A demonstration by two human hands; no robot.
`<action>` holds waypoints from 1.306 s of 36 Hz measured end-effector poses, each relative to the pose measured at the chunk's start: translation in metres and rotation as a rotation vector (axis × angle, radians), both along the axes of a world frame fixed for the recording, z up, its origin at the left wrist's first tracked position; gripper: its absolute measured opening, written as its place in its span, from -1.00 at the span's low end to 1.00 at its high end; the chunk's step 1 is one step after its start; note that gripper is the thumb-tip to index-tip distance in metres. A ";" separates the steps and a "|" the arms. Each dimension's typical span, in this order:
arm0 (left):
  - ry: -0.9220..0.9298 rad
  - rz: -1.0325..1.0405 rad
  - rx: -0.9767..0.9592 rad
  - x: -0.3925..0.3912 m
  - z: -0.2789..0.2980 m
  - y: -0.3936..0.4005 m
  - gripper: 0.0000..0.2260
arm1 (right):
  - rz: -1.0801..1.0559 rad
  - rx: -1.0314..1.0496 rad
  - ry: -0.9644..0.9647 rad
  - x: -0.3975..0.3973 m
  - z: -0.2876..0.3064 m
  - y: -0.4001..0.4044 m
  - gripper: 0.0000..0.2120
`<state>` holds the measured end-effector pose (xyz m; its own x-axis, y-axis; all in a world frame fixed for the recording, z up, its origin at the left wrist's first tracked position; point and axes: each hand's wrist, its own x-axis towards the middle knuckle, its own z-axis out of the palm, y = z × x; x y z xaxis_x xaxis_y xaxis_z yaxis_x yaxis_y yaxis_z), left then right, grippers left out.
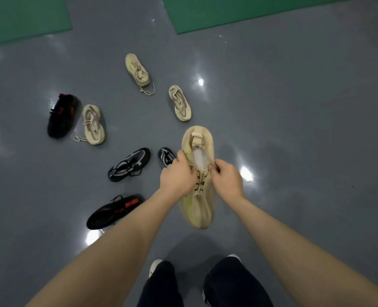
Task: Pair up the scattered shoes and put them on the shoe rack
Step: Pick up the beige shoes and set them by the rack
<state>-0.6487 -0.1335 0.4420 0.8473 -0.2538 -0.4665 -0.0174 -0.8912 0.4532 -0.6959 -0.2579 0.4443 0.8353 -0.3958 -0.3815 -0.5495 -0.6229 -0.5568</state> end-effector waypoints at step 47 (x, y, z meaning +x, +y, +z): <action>-0.291 0.295 0.310 0.275 0.239 0.074 -0.82 | 0.603 -0.153 -0.076 0.337 0.234 0.063 -0.67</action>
